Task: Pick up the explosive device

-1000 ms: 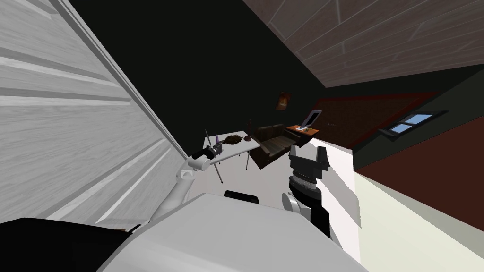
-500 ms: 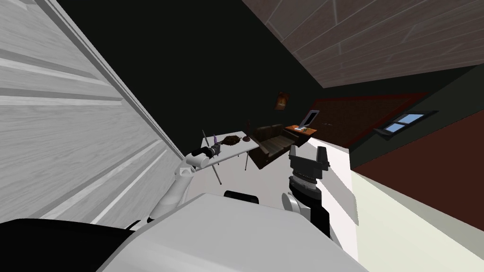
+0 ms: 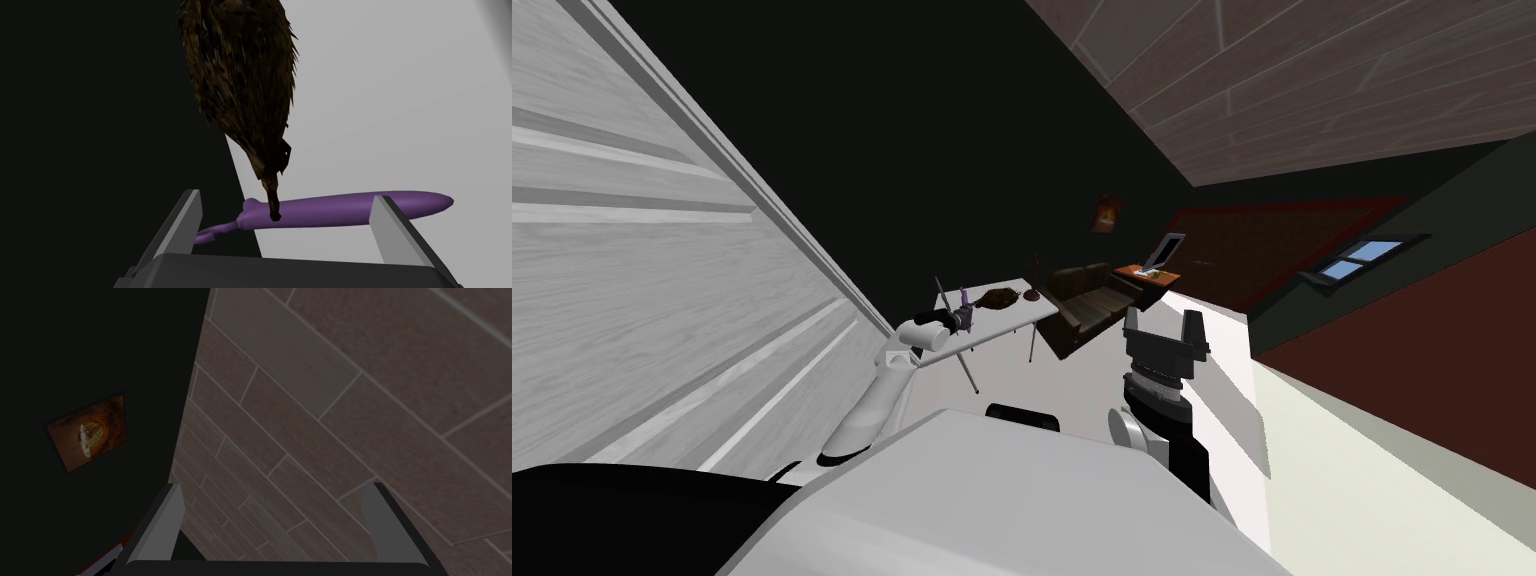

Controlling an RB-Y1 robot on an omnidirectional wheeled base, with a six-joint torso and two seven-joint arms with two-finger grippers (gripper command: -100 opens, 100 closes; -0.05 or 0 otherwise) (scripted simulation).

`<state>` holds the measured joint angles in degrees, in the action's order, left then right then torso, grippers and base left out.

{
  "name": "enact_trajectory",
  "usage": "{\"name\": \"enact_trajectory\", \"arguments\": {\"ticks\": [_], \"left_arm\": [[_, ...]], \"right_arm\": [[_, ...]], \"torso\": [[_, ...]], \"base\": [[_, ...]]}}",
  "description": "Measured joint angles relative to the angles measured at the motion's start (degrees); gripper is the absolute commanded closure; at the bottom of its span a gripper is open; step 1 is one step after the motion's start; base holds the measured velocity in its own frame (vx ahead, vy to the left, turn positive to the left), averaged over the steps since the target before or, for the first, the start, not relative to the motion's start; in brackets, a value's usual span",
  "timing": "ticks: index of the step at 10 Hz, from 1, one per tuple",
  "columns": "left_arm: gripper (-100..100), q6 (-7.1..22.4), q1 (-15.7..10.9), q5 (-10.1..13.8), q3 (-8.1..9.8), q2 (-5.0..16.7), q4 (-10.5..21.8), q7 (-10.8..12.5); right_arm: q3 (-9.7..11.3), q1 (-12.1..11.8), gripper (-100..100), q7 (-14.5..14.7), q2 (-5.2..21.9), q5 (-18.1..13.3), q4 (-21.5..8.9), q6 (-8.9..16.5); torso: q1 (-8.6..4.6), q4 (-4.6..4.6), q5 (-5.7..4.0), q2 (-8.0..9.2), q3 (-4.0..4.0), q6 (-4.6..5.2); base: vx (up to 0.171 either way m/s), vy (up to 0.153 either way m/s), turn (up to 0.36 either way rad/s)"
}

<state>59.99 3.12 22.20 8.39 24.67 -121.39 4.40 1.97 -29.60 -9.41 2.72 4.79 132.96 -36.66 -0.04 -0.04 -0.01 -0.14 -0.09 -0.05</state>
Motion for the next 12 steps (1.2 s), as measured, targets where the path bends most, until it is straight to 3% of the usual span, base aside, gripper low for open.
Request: {"name": "enact_trajectory", "arguments": {"ticks": [12], "left_arm": [[-100,17.49,-2.07,-0.46,6.59,6.17,3.64,3.85]], "right_arm": [[0.0,0.0,0,0.0,0.0,0.0,0.0,0.0]], "torso": [[0.09,0.0,0.02,-0.03,-0.01,-0.01]], "base": [[0.046,-0.004,-0.001]]}}
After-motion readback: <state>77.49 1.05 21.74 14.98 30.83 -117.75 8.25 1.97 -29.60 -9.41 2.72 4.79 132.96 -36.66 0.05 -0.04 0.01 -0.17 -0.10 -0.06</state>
